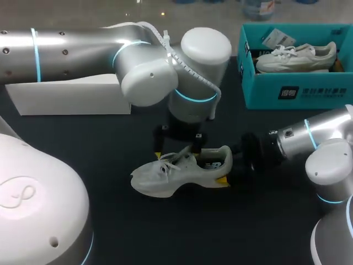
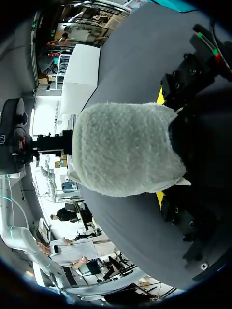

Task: Take the shoe out of the shoebox, open the shoe tongue, remove and reinsert the insole, then place the shoe into the shoebox

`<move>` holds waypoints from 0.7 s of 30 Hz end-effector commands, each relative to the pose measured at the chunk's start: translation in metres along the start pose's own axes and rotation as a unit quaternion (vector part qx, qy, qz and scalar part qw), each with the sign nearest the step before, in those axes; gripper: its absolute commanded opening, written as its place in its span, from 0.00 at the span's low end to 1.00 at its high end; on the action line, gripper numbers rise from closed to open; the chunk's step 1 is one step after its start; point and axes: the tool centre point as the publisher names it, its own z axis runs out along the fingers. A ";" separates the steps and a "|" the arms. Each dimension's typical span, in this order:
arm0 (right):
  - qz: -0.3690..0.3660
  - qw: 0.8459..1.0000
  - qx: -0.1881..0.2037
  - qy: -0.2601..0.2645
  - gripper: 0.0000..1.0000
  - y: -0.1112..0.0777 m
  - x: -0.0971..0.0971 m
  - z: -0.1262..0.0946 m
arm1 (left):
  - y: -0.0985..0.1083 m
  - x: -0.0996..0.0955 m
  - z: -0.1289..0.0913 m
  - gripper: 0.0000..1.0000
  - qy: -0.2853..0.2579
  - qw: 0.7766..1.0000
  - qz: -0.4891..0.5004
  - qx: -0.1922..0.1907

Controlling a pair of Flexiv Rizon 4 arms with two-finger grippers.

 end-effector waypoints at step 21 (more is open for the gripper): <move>0.001 1.000 0.002 0.000 0.00 -0.004 -0.003 0.005 | 0.021 -0.017 -0.019 0.00 0.099 0.977 0.090 -0.167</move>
